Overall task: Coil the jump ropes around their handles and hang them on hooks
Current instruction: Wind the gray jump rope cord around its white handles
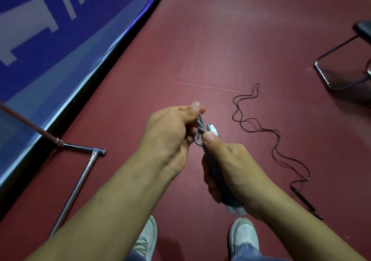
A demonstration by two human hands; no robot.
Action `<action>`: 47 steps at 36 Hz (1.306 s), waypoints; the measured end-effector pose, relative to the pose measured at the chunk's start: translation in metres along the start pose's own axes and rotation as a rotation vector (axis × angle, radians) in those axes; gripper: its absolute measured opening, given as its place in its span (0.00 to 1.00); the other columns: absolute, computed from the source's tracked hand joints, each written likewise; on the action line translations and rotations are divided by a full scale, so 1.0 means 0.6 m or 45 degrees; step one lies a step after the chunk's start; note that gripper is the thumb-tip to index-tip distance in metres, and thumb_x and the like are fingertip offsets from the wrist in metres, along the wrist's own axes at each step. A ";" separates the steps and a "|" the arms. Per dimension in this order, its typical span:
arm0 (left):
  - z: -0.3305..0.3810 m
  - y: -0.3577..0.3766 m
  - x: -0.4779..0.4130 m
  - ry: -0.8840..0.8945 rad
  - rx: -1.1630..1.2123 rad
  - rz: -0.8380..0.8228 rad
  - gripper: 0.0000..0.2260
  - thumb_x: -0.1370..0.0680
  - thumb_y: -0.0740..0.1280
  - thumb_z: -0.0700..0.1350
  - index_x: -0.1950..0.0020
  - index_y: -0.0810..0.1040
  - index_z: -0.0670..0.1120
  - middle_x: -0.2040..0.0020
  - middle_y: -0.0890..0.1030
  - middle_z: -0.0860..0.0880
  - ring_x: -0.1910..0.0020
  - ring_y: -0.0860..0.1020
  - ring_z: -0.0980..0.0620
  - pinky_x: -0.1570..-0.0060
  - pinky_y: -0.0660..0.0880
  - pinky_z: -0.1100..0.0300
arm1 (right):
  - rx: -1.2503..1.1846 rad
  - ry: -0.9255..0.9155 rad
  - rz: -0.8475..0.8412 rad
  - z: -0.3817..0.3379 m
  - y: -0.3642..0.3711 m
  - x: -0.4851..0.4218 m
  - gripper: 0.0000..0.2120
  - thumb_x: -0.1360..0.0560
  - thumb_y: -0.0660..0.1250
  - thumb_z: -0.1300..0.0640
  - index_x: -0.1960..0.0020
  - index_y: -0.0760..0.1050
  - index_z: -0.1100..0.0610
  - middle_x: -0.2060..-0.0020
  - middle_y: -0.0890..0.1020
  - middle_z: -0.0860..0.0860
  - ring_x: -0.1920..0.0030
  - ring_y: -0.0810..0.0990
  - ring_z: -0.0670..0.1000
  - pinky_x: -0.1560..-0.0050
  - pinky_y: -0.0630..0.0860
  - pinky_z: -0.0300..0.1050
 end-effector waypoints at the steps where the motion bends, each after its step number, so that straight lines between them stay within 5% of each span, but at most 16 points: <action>1: -0.003 0.001 -0.001 -0.043 0.062 0.044 0.09 0.21 0.69 0.38 0.61 0.82 0.40 0.72 0.75 0.49 0.75 0.67 0.56 0.69 0.67 0.60 | 0.019 -0.010 0.013 0.001 0.002 -0.001 0.30 0.21 0.61 0.35 0.68 0.71 0.60 0.74 0.72 0.60 0.74 0.69 0.57 0.72 0.66 0.47; 6: -0.009 0.007 -0.006 -0.177 0.293 0.158 0.08 0.19 0.67 0.39 0.57 0.81 0.39 0.71 0.74 0.50 0.74 0.66 0.57 0.75 0.69 0.67 | 0.091 -0.045 0.057 0.005 0.006 -0.004 0.30 0.20 0.60 0.36 0.68 0.72 0.60 0.74 0.72 0.63 0.75 0.70 0.59 0.70 0.65 0.52; 13: 0.006 0.010 -0.005 -0.028 0.379 -0.069 0.08 0.18 0.64 0.42 0.56 0.77 0.45 0.66 0.76 0.49 0.69 0.73 0.56 0.65 0.69 0.62 | -0.005 0.034 -0.033 0.007 -0.004 0.004 0.31 0.22 0.60 0.34 0.64 0.73 0.62 0.73 0.72 0.61 0.73 0.69 0.57 0.70 0.66 0.47; 17: 0.048 -0.018 -0.014 0.348 -0.084 -0.216 0.07 0.22 0.68 0.48 0.55 0.77 0.46 0.68 0.79 0.50 0.68 0.73 0.54 0.65 0.69 0.58 | 0.007 0.076 -0.026 0.011 -0.018 0.014 0.32 0.24 0.61 0.33 0.65 0.72 0.62 0.73 0.72 0.61 0.74 0.69 0.56 0.70 0.67 0.47; 21: 0.048 -0.027 0.001 0.359 -0.568 -0.378 0.18 0.27 0.73 0.58 0.49 0.84 0.45 0.62 0.81 0.51 0.65 0.75 0.53 0.66 0.70 0.57 | 0.123 0.008 0.027 0.000 -0.037 0.007 0.31 0.24 0.60 0.33 0.67 0.71 0.60 0.73 0.71 0.62 0.74 0.69 0.56 0.71 0.66 0.46; 27: 0.045 -0.017 0.013 0.335 -1.043 -0.596 0.05 0.23 0.74 0.47 0.56 0.87 0.47 0.66 0.83 0.53 0.68 0.76 0.60 0.66 0.71 0.68 | 0.345 -0.034 0.056 0.000 -0.032 0.010 0.28 0.21 0.62 0.37 0.67 0.68 0.60 0.77 0.70 0.54 0.77 0.66 0.51 0.77 0.64 0.41; 32: 0.035 -0.009 0.006 0.463 -1.231 -0.428 0.08 0.22 0.73 0.45 0.61 0.86 0.46 0.66 0.84 0.52 0.66 0.79 0.59 0.60 0.77 0.59 | 0.491 -0.049 0.088 0.011 -0.034 0.005 0.33 0.24 0.62 0.33 0.66 0.68 0.63 0.77 0.71 0.53 0.78 0.68 0.53 0.75 0.66 0.44; 38: 0.001 0.006 -0.005 0.123 -0.489 -0.167 0.13 0.18 0.67 0.40 0.63 0.79 0.40 0.72 0.78 0.50 0.70 0.73 0.53 0.67 0.71 0.60 | 0.161 0.059 -0.009 0.014 -0.012 0.007 0.31 0.23 0.60 0.32 0.67 0.72 0.60 0.74 0.72 0.62 0.76 0.71 0.57 0.71 0.67 0.49; 42: -0.007 0.023 -0.007 -0.201 0.159 -0.047 0.15 0.15 0.60 0.39 0.62 0.73 0.40 0.72 0.72 0.48 0.72 0.70 0.53 0.67 0.70 0.62 | -0.151 0.207 -0.174 0.020 0.012 0.011 0.34 0.27 0.60 0.28 0.65 0.73 0.60 0.75 0.70 0.59 0.77 0.68 0.53 0.71 0.68 0.44; 47: -0.020 0.010 -0.011 -0.150 0.183 -0.059 0.13 0.17 0.62 0.40 0.60 0.76 0.40 0.69 0.73 0.47 0.70 0.71 0.53 0.68 0.72 0.63 | -0.388 0.286 -0.250 0.033 0.022 0.016 0.33 0.29 0.61 0.26 0.66 0.72 0.58 0.75 0.69 0.58 0.78 0.66 0.52 0.70 0.67 0.44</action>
Point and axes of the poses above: each hand's wrist, its own x-axis away from the middle knuckle, its own y-axis out of the palm, z = x × y, the point moved 2 cm from there along -x, towards the middle knuckle
